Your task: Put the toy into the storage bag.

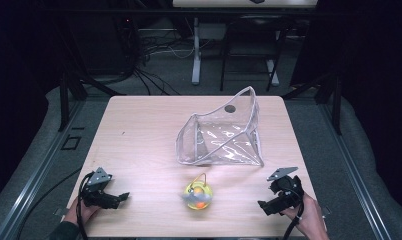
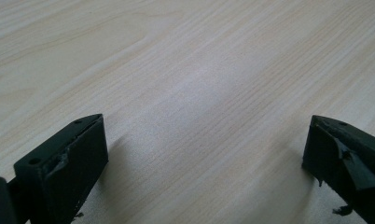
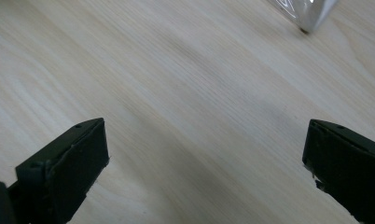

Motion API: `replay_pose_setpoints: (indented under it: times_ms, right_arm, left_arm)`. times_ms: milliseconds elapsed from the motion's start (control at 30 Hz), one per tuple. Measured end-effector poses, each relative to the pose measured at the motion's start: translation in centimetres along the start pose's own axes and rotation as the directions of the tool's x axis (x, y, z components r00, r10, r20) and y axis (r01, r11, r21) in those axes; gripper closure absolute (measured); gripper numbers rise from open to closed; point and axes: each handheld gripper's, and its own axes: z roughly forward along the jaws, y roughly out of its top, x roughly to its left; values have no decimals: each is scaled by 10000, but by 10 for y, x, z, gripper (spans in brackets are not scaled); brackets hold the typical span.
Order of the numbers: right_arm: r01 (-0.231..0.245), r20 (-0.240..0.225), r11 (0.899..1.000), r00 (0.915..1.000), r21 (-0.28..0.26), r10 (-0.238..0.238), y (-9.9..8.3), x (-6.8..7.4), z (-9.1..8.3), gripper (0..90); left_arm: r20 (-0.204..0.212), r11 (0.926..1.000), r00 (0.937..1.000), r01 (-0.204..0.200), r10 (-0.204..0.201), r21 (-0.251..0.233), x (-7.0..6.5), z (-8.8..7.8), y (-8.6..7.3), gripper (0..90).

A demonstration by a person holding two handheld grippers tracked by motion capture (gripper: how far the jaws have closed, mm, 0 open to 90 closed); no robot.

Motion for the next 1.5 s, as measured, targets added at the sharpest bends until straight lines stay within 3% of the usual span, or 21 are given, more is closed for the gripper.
replay_pose_setpoints:
  times_ms: [267, 500, 967, 1133, 1200, 1233, 1267, 1300, 1333, 1367, 1400, 1433, 1500]
  right_arm:
    - [739, -176, 9971, 9971, 157, -736, 19, 17, 0, 0]
    - [982, -547, 9952, 9937, -16, -981, 34, 28, 2, 12]
    - [1751, -1155, 9843, 9775, -216, -1764, 66, 49, 8, 49]
    - [1911, -1088, 9812, 9752, -259, -1928, 74, 56, 8, 56]
    - [2011, -1316, 9791, 9702, -307, -2034, 79, 57, 9, 57]
    - [1863, -1150, 9773, 9735, -1013, -1975, 80, 61, 14, 58]
    - [1863, -1150, 9773, 9735, -1013, -1975, 80, 61, 14, 58]
    - [1673, -1074, 9725, 9767, -1621, -1860, 83, 64, 17, 58]
    - [1673, -1074, 9725, 9767, -1621, -1860, 83, 64, 17, 58]
    - [1540, -1118, 9651, 9772, -2119, -1805, 85, 66, 19, 62]
    - [1540, -1118, 9651, 9772, -2119, -1805, 85, 66, 19, 62]
    - [1366, -1081, 9517, 9792, -2751, -1718, 88, 69, 22, 69]
    - [1196, -1251, 9397, 9780, -3205, -1671, 92, 72, 22, 80]
  left_arm:
    - [0, 10000, 10000, -2, 2, 3, 0, 0, 0, 0]
    - [-1, 10000, 10000, -2, 2, 1, 0, 0, 0, 0]
    - [1, 10000, 10000, 1, -1, 1, 0, 0, 0, 0]
    - [-2, 10000, 10000, 0, 0, 0, 0, 0, 0, 0]
    - [0, 10000, 10000, 0, 0, 1, 0, 0, 0, 0]
    - [-1, 10000, 10000, -2, 2, 0, 0, 0, 0, 0]
    - [-1, 10000, 10000, -2, 2, 0, 0, 0, 0, 0]
    - [-2, 10000, 10000, 2, -2, 5, 0, 0, 0, 0]
    - [-2, 10000, 10000, 2, -2, 5, 0, 0, 0, 0]
    - [0, 10000, 10000, 0, 0, 1, 0, 0, 0, 0]
    - [0, 10000, 10000, 0, 0, 1, 0, 0, 0, 0]
    - [0, 10000, 10000, 1, -1, 0, 0, 0, 0, 0]
    - [-2, 10000, 10000, -1, 1, 0, 0, 0, 0, 0]
